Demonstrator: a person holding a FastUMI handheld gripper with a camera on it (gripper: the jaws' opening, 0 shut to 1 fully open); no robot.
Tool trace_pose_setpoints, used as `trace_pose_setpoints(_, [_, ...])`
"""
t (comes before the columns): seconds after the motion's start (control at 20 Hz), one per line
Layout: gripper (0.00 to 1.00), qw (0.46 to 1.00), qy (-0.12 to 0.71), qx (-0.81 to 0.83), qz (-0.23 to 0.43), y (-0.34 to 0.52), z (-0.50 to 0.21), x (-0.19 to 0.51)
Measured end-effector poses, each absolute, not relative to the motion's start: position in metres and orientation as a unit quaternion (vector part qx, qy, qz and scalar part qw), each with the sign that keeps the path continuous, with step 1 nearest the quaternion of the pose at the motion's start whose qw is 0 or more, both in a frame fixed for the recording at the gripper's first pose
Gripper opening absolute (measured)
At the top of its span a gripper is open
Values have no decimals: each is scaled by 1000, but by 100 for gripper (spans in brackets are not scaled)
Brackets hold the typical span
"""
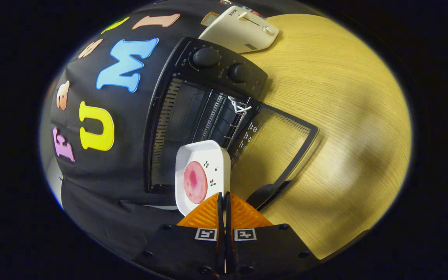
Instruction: Open the toaster oven, put the food inside, and close the toaster oven door.
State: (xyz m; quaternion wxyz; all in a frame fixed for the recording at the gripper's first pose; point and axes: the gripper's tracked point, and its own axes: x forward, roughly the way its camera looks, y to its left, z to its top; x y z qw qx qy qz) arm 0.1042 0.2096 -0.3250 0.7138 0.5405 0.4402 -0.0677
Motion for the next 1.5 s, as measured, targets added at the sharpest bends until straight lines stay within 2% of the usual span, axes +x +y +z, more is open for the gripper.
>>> trace_pose_setpoints(0.65, [2,711,364,579,-165,202,-353,183])
trace_pose_setpoints(0.85, [4,724,333,581,-168,201,-351,200])
trace_pose_setpoints(1.0, [22,735,308,590,-129,210,-334,208])
trace_pose_setpoints(1.1, [79,748,313,576,-107,215,-325,203])
trace_pose_setpoints(1.2, [97,767,328,544,-88,218,-319,193])
trace_pose_setpoints(1.5, [97,818,371,439,-6,226,-301,149])
